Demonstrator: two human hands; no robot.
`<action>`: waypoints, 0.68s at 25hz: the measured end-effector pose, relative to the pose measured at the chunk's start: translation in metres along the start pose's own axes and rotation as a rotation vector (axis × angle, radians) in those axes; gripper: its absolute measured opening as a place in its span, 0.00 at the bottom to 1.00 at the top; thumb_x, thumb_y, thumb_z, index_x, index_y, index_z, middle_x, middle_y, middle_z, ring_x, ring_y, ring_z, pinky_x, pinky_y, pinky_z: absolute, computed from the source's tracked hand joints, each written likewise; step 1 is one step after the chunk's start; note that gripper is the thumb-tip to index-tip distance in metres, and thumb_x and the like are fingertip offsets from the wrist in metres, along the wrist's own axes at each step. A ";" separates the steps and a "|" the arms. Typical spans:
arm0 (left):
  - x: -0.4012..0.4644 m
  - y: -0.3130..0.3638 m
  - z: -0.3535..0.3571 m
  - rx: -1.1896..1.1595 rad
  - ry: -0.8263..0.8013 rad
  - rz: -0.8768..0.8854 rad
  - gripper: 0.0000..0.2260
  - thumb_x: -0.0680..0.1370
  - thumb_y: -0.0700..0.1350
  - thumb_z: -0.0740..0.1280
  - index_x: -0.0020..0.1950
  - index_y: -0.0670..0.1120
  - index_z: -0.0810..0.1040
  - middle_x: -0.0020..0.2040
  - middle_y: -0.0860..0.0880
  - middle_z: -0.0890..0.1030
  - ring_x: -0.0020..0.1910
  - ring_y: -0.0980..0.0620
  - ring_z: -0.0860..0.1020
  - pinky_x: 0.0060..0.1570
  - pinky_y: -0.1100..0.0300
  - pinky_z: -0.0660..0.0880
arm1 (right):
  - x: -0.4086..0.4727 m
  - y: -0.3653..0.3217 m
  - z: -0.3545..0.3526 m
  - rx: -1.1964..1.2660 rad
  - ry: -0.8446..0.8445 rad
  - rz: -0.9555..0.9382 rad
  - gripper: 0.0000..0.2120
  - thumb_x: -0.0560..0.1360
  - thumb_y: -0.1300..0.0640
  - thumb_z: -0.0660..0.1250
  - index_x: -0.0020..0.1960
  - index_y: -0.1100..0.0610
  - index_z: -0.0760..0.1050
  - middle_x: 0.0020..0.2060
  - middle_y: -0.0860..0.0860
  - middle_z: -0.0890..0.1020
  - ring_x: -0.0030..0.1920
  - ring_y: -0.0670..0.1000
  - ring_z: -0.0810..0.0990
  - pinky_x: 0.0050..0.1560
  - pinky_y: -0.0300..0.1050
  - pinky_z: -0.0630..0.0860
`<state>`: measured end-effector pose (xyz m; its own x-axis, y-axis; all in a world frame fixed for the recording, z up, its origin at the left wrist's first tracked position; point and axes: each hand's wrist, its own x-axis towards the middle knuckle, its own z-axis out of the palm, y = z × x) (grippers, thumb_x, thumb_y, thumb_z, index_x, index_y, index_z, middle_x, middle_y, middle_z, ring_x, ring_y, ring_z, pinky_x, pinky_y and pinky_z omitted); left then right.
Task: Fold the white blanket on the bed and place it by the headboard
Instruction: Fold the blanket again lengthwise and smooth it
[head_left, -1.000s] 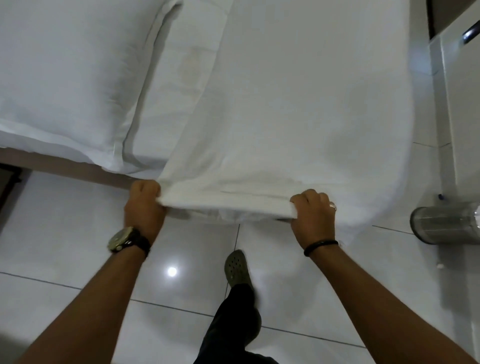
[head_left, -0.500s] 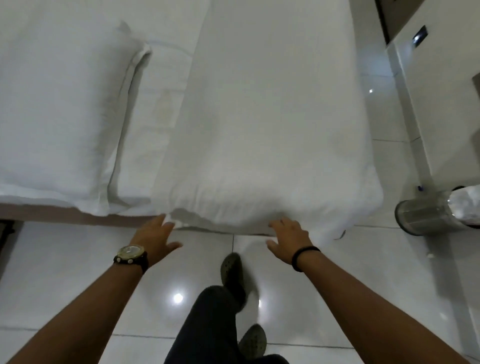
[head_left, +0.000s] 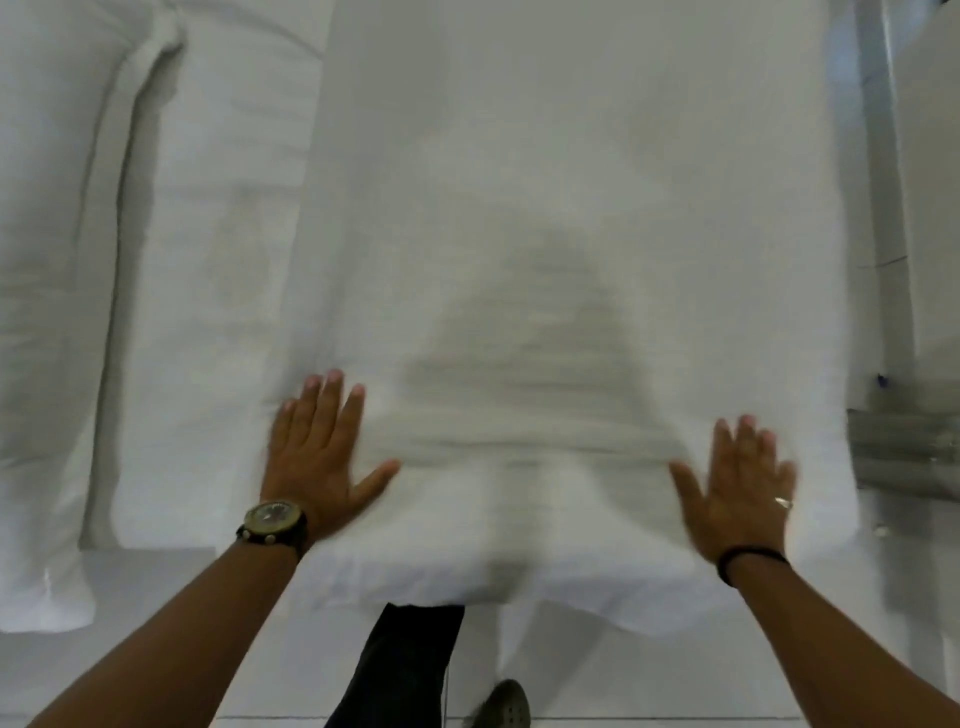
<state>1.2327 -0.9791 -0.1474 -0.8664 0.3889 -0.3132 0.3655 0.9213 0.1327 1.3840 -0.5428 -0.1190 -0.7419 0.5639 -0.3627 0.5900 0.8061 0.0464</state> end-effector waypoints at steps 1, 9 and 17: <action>0.003 0.011 -0.006 -0.020 -0.012 -0.011 0.42 0.72 0.71 0.51 0.79 0.48 0.48 0.80 0.44 0.45 0.78 0.42 0.44 0.74 0.42 0.45 | 0.001 -0.007 -0.004 0.033 -0.049 0.088 0.39 0.76 0.32 0.48 0.78 0.57 0.51 0.78 0.56 0.48 0.78 0.60 0.46 0.72 0.66 0.46; 0.176 0.120 -0.052 0.056 0.048 0.227 0.38 0.74 0.71 0.46 0.78 0.52 0.50 0.80 0.46 0.44 0.78 0.43 0.41 0.71 0.35 0.40 | 0.104 -0.202 -0.046 0.232 0.098 -0.466 0.30 0.78 0.37 0.48 0.76 0.48 0.59 0.78 0.53 0.56 0.78 0.56 0.48 0.72 0.67 0.40; 0.261 0.039 -0.091 0.127 0.038 -0.066 0.46 0.69 0.77 0.44 0.79 0.51 0.45 0.80 0.47 0.43 0.78 0.43 0.44 0.73 0.39 0.47 | 0.247 -0.006 -0.093 0.191 0.130 0.133 0.38 0.75 0.30 0.44 0.78 0.51 0.48 0.79 0.52 0.45 0.78 0.54 0.42 0.74 0.63 0.45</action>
<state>0.9902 -0.8417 -0.1378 -0.9013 0.3295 -0.2813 0.3454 0.9384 -0.0074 1.1675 -0.3910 -0.1222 -0.6810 0.6910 -0.2422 0.7255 0.6816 -0.0954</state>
